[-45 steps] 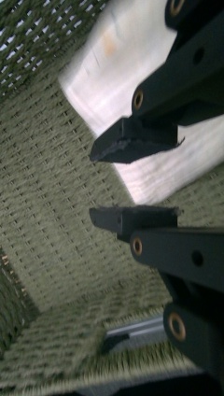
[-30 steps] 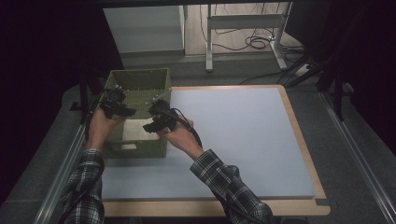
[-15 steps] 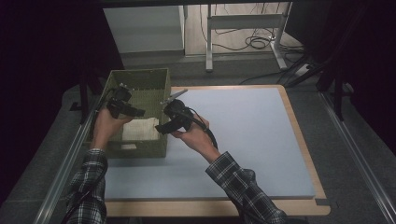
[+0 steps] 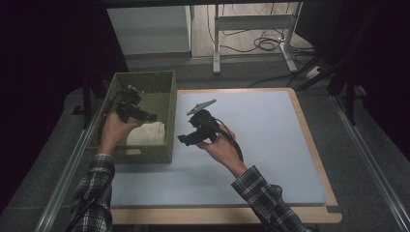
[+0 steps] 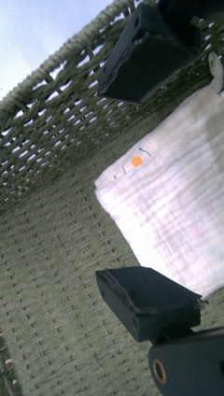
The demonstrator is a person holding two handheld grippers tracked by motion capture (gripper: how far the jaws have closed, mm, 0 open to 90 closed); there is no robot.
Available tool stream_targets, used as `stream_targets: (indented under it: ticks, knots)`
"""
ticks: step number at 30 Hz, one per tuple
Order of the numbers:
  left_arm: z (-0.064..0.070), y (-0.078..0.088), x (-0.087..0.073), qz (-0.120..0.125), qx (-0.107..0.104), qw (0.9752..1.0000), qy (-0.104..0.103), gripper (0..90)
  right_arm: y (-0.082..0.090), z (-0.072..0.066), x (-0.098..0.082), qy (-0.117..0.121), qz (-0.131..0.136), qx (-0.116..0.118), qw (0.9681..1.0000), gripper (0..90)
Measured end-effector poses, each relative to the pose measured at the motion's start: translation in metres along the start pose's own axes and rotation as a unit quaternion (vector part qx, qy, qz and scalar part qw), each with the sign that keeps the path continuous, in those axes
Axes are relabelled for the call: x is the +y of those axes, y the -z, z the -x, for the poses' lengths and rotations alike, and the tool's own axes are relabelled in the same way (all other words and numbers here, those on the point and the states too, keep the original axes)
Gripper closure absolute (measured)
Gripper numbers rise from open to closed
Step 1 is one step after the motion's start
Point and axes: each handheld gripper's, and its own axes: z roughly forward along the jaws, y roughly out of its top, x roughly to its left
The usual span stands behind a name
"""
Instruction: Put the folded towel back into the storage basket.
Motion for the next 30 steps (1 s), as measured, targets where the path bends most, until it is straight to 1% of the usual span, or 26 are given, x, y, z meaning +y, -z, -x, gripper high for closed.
stream_targets:
  ticks: [1, 3, 4, 5, 6, 7, 8, 9, 10, 11, 13, 14, 15, 16, 18, 19, 20, 21, 22, 24, 27, 30]
  knots:
    - [0.001, 0.0, 0.0, 0.003, -0.001, 1.0, 0.003, 11.4, 0.001, 0.002, -0.003, 0.0, 0.0, 0.0, 1.0, 18.4]
    - [0.003, -0.001, 0.001, 0.004, -0.004, 1.0, 0.0, 10.4, 0.004, 0.005, -0.01, 0.0, -0.002, -0.003, 1.0, 16.9]
    - [0.004, -0.001, 0.002, 0.006, -0.007, 1.0, 0.002, 9.5, 0.006, 0.007, -0.015, 0.0, -0.004, -0.002, 1.0, 16.2]
    - [0.006, -0.001, 0.002, 0.005, -0.008, 1.0, 0.001, 9.5, 0.006, 0.007, -0.015, 0.0, -0.004, -0.002, 1.0, 16.2]
    - [0.008, -0.001, 0.004, 0.006, -0.01, 0.9999, -0.001, 8.6, 0.008, 0.01, -0.021, -0.004, -0.002, 0.0, 1.0, 15.7]
    - [0.008, -0.001, 0.004, 0.006, -0.01, 0.9999, -0.001, 8.2, 0.008, 0.01, -0.021, -0.004, -0.002, 0.0, 1.0, 15.7]
    - [0.01, -0.001, 0.004, 0.006, -0.012, 0.9999, -0.001, 7.8, 0.01, 0.013, -0.028, -0.008, -0.003, 0.003, 1.0, 15.0]
    - [0.011, -0.001, 0.005, 0.006, -0.012, 0.9999, -0.002, 7.8, 0.01, 0.013, -0.028, -0.008, -0.003, 0.003, 1.0, 15.0]
    - [0.013, -0.001, 0.007, 0.01, -0.015, 0.9998, 0.002, 7.4, 0.012, 0.014, -0.034, -0.007, -0.005, 0.0, 1.0, 14.5]
    - [0.013, -0.001, 0.007, 0.01, -0.015, 0.9998, 0.002, 7.1, 0.012, 0.014, -0.034, -0.007, -0.005, 0.0, 1.0, 14.5]
    - [0.016, 0.0, 0.008, 0.013, -0.019, 0.9997, 0.004, 6.6, 0.014, 0.016, -0.04, -0.007, -0.007, 0.0, 1.0, 13.9]
    - [0.018, 0.0, 0.01, 0.012, -0.023, 0.9997, -0.001, 5.8, 0.016, 0.018, -0.046, -0.007, -0.009, 0.002, 0.9999, 13.0]
    - [0.018, 0.0, 0.01, 0.012, -0.023, 0.9997, -0.001, 4.7, 0.016, 0.018, -0.046, -0.007, -0.009, 0.002, 0.9999, 13.0]
    - [0.021, 0.001, 0.011, 0.013, -0.022, 0.9997, -0.003, 4.7, 0.018, 0.019, -0.049, -0.006, -0.009, 0.002, 0.9999, 12.9]
    - [0.024, 0.002, 0.013, 0.014, -0.022, 0.9996, -0.004, 4.8, 0.022, 0.021, -0.059, -0.007, -0.012, -0.001, 0.9999, 12.0]
    - [0.026, 0.002, 0.014, 0.016, -0.025, 0.9995, -0.005, 4.8, 0.022, 0.021, -0.059, -0.007, -0.012, -0.001, 0.9999, 12.0]
    - [0.031, 0.002, 0.017, 0.018, -0.028, 0.9994, -0.008, 4.7, 0.025, 0.023, -0.066, -0.008, -0.013, -0.001, 0.9999, 11.3]
    - [0.031, 0.002, 0.017, 0.018, -0.028, 0.9994, -0.008, 4.6, 0.025, 0.023, -0.066, -0.008, -0.013, -0.001, 0.9999, 11.3]
    - [0.033, 0.003, 0.018, 0.019, -0.029, 0.9993, -0.01, 4.5, 0.028, 0.026, -0.073, -0.009, -0.016, -0.001, 0.9998, 10.8]
    - [0.04, 0.002, 0.021, 0.021, -0.033, 0.9991, -0.017, 4.3, 0.029, 0.027, -0.076, -0.01, -0.017, -0.001, 0.9998, 10.7]
    - [0.047, 0.001, 0.024, 0.023, -0.031, 0.9989, -0.025, 3.6, 0.035, 0.031, -0.088, -0.01, -0.02, -0.007, 0.9997, 10.2]
    - [0.056, 0.0, 0.027, 0.026, -0.029, 0.9987, -0.033, 3.1, 0.041, 0.034, -0.098, -0.007, -0.024, -0.017, 0.9995, 9.4]
